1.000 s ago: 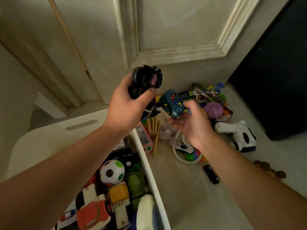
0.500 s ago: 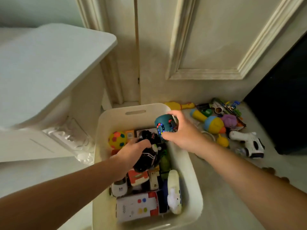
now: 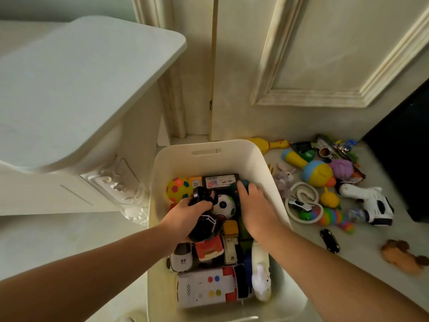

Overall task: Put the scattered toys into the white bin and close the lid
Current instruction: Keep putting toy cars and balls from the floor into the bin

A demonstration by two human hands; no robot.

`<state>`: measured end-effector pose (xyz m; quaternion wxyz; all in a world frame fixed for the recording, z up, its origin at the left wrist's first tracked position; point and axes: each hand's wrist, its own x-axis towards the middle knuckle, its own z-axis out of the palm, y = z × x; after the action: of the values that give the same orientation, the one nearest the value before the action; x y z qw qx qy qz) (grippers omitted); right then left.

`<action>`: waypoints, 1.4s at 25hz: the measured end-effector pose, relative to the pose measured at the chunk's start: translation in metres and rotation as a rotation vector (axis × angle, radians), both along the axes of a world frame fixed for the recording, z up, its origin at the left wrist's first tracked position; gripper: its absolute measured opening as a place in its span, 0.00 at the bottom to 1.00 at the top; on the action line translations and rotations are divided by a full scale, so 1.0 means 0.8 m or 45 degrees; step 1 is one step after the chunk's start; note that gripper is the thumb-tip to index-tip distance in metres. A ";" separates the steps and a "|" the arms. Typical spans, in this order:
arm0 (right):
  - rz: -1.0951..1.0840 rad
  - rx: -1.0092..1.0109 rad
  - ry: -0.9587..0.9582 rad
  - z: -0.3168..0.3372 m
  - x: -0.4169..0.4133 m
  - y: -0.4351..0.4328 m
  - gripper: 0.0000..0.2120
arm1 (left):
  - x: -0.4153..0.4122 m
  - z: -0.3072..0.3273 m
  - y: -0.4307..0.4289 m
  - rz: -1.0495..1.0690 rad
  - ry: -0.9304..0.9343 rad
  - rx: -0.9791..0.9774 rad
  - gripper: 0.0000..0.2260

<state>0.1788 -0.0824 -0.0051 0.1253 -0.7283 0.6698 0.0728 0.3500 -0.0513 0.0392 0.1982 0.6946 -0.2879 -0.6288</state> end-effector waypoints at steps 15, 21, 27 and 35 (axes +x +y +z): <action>-0.117 0.312 -0.178 0.039 -0.006 0.037 0.36 | -0.027 -0.017 0.008 -1.586 -0.791 -0.578 0.13; -0.108 0.293 -0.009 0.046 0.002 0.026 0.32 | -0.010 -0.031 -0.002 -1.684 -0.836 -0.484 0.16; -0.130 0.390 -0.163 0.036 -0.009 0.021 0.30 | 0.002 -0.040 -0.002 -1.657 -0.842 -0.460 0.20; 0.155 0.352 -0.112 0.127 -0.018 0.020 0.24 | -0.054 0.096 -0.035 -1.774 -0.944 -0.710 0.19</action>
<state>0.1644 -0.0662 0.0962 0.2488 -0.7457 0.6020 0.1400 0.3072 -0.0793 0.1156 -0.1788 0.4451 -0.8428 -0.2441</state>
